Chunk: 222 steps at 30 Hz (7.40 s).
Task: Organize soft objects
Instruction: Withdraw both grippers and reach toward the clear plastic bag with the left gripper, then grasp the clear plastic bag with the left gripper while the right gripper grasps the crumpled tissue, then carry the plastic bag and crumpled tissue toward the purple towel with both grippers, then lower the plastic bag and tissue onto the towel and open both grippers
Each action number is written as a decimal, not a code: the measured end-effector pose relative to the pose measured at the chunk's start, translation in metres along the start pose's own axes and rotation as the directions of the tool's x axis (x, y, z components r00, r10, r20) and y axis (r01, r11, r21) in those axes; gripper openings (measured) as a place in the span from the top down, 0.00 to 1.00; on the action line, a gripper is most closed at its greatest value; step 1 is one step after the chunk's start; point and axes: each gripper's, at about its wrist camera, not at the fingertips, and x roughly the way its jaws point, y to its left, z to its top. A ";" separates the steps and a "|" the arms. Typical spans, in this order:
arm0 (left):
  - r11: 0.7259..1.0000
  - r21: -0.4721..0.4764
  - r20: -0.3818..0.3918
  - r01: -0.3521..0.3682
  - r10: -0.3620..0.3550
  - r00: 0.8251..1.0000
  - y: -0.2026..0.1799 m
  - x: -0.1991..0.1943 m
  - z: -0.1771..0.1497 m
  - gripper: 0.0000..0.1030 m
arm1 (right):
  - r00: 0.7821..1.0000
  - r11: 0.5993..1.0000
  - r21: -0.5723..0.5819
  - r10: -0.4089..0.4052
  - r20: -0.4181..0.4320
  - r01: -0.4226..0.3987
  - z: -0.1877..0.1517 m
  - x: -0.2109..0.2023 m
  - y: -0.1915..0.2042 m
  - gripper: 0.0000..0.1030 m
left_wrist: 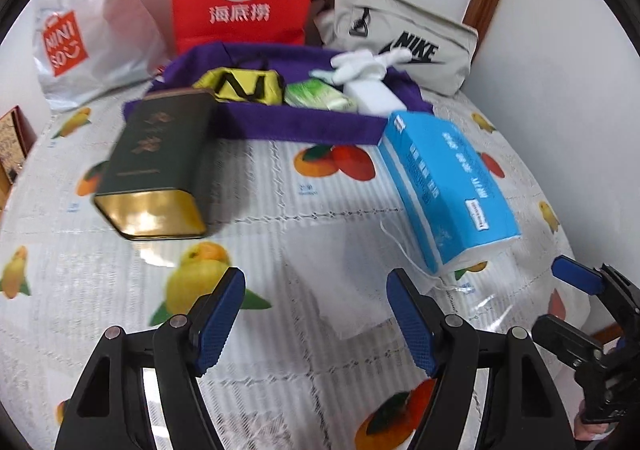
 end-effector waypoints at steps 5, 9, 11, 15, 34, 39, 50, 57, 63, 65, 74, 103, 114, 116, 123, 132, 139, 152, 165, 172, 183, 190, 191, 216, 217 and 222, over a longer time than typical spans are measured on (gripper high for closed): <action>1.000 -0.006 -0.034 0.018 -0.019 0.999 -0.001 0.023 0.000 0.45 | 1.000 1.000 0.028 0.004 -0.023 -0.003 -0.002 0.011 -0.011 0.20; 0.999 0.006 -0.032 0.040 -0.040 0.999 -0.002 0.027 0.002 0.74 | 0.999 0.999 0.033 0.013 -0.033 -0.012 -0.002 0.019 -0.012 0.20; 1.000 0.021 -0.032 0.020 -0.020 0.999 -0.002 0.028 0.003 0.82 | 0.999 0.999 0.032 0.015 -0.039 -0.013 -0.002 0.022 -0.011 0.20; 0.999 0.021 -0.001 0.044 -0.044 0.999 0.004 0.014 0.004 0.91 | 0.999 1.000 0.021 0.018 -0.044 -0.017 -0.003 0.025 -0.006 0.20; 0.997 -0.080 0.179 0.012 0.002 0.984 0.070 -0.078 -0.007 0.92 | 0.994 0.993 -0.063 0.096 -0.047 -0.099 0.007 0.038 0.051 0.20; 0.991 -0.125 0.160 -0.049 0.069 0.985 0.098 -0.076 -0.014 0.92 | 0.993 0.990 -0.095 0.096 -0.065 -0.102 0.012 0.058 0.071 0.20; 0.972 -0.211 0.040 -0.107 0.118 0.992 0.151 -0.034 -0.037 0.92 | 0.996 0.989 -0.144 0.013 -0.090 -0.026 0.021 0.100 0.104 0.20; 0.971 -0.217 0.052 -0.100 0.114 0.992 0.161 -0.037 -0.043 0.57 | 0.993 0.980 -0.191 -0.068 -0.099 0.048 0.022 0.123 0.112 0.34; 0.982 -0.158 0.053 -0.103 0.112 0.992 0.141 -0.033 -0.041 0.35 | 0.995 0.977 -0.206 -0.064 -0.079 0.046 0.021 0.120 0.111 0.64; 0.985 -0.132 0.029 -0.108 0.113 0.993 0.130 -0.025 -0.042 0.34 | 0.995 0.978 -0.206 -0.055 -0.085 0.036 0.020 0.116 0.106 0.74; 0.982 -0.100 -0.027 -0.158 0.156 0.987 0.108 -0.002 -0.049 0.08 | 0.998 0.981 -0.192 0.006 -0.066 -0.019 0.013 0.088 0.090 0.76; 0.999 -0.033 0.005 -0.042 0.042 0.999 0.066 -0.022 -0.036 0.88 | 0.997 0.990 -0.125 0.074 0.038 -0.069 0.031 0.024 0.056 0.76; 0.998 -0.035 0.065 -0.044 0.046 0.997 0.059 -0.044 -0.007 0.88 | 0.996 0.991 -0.116 0.077 0.047 -0.071 0.052 0.024 0.047 0.76; 0.998 -0.036 0.080 -0.055 0.058 0.995 0.058 -0.047 -0.001 0.88 | 0.996 0.991 -0.113 0.076 0.046 -0.071 0.056 0.025 0.044 0.76; 0.998 -0.042 0.104 -0.051 0.055 0.993 0.059 -0.049 0.023 0.88 | 0.996 0.993 -0.108 0.062 0.056 -0.056 0.075 0.026 0.034 0.76; 0.997 -0.023 0.115 -0.067 0.069 0.991 0.057 -0.046 0.055 0.88 | 0.995 0.993 -0.097 0.073 0.062 -0.067 0.109 0.037 0.025 0.76; 0.996 -0.051 0.116 -0.073 0.079 0.990 0.069 -0.041 0.081 0.88 | 0.995 0.993 -0.075 0.093 0.041 -0.090 0.141 0.054 0.020 0.76; 0.994 -0.061 0.105 -0.091 0.097 0.990 0.094 -0.014 0.137 0.88 | 0.998 0.990 -0.131 0.062 0.027 -0.058 0.203 0.096 0.021 0.76; 0.990 -0.101 0.057 -0.102 0.108 0.993 0.119 0.031 0.191 0.88 | 0.998 0.990 -0.129 0.047 -0.045 -0.052 0.249 0.156 0.013 0.76; 0.990 -0.130 0.050 -0.055 0.062 0.997 0.120 0.052 0.218 0.88 | 0.995 0.991 -0.129 0.028 -0.092 -0.040 0.274 0.185 0.007 0.76; 0.989 -0.140 -0.039 -0.051 0.046 0.998 0.127 0.109 0.232 0.88 | 0.985 0.994 -0.102 0.027 -0.169 -0.044 0.273 0.231 -0.004 0.75; 0.987 -0.150 -0.065 -0.053 0.044 0.997 0.133 0.124 0.229 0.88 | 0.978 0.993 -0.111 0.015 -0.208 -0.039 0.269 0.247 -0.002 0.74; 0.988 -0.148 -0.070 -0.053 0.043 0.997 0.133 0.126 0.229 0.87 | 0.977 0.993 -0.115 0.012 -0.211 -0.037 0.269 0.248 -0.002 0.71; 0.990 -0.104 -0.101 -0.091 0.081 0.992 0.108 0.103 0.236 0.18 | 0.991 0.997 -0.068 -0.042 -0.125 0.034 0.258 0.187 -0.002 0.26; 0.991 -0.098 -0.103 -0.086 0.076 0.992 0.105 0.098 0.236 0.18 | 0.991 0.997 -0.067 -0.043 -0.124 0.034 0.256 0.182 -0.002 0.26; 0.992 -0.061 -0.106 -0.109 0.102 0.989 0.090 0.081 0.232 0.18 | 0.991 0.995 -0.074 -0.073 -0.109 0.066 0.243 0.158 0.003 0.26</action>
